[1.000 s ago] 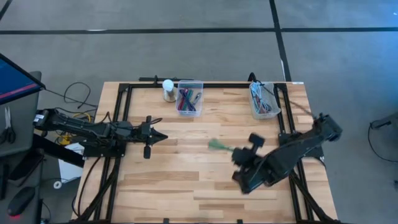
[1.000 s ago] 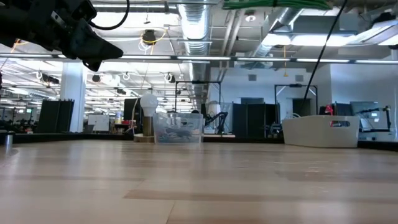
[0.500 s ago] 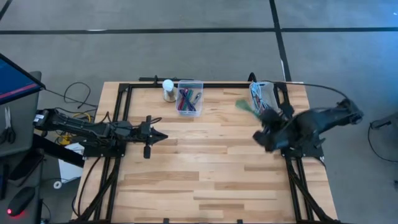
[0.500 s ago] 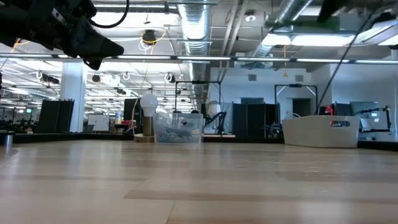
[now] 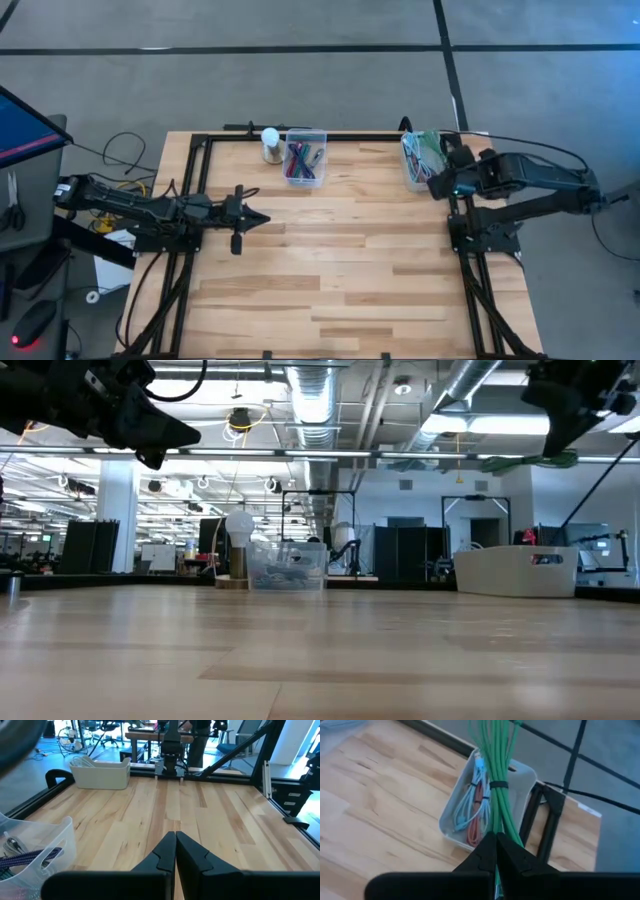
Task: Pick & Place USB Port
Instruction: Put the green charger cable into the white bin
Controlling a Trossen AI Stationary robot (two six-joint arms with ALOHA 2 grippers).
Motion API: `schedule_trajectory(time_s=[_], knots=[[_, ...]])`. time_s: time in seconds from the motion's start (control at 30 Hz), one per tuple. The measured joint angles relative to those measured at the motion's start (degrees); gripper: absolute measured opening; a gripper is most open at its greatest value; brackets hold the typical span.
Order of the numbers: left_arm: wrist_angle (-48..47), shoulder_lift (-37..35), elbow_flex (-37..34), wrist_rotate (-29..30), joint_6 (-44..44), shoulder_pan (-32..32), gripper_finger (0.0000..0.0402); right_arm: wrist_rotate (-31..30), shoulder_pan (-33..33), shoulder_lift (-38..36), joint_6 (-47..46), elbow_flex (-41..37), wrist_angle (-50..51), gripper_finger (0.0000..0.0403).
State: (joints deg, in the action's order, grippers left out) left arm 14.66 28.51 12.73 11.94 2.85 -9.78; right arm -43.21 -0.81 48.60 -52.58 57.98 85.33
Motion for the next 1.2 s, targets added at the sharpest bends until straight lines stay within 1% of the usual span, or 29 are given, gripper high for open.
schedule_trajectory(time_s=[0.2,0.43,0.53,0.63,0.7,0.9,1.07,1.2], knots=[[0.4,0.0,0.0,0.0,0.0,0.0,0.0012,3.5,-6.6,-3.3,5.9,-6.5,-6.5,0.0000],[0.9,0.0,0.0,0.0,0.0,0.0,0.0012,6.9,-14.8,-4.8,13.7,-13.3,-16.3,0.0000],[1.1,0.0,0.0,0.0,0.0,0.0,0.0012,10.3,-19.6,-4.8,18.4,-16.3,-21.5,0.0000],[1.3,0.0,0.0,0.0,0.0,0.0,0.0012,14.0,-24.7,-4.3,21.4,-17.2,-24.8,0.0000],[1.3,0.0,0.0,0.0,0.0,0.0,0.0012,14.9,-27.7,-3.8,22.0,-17.3,-25.4,0.0000],[1.3,0.0,0.0,0.0,0.0,0.0,0.0012,19.8,-34.3,-2.3,22.7,-17.3,-29.4,0.0000],[1.7,0.0,0.0,0.0,0.0,0.0,0.0012,22.6,-39.4,1.8,24.4,-17.3,-32.7,0.0000],[1.7,0.0,0.0,0.0,0.0,0.0,0.0012,24.3,-42.8,6.8,26.0,-17.3,-34.9,0.0000]])
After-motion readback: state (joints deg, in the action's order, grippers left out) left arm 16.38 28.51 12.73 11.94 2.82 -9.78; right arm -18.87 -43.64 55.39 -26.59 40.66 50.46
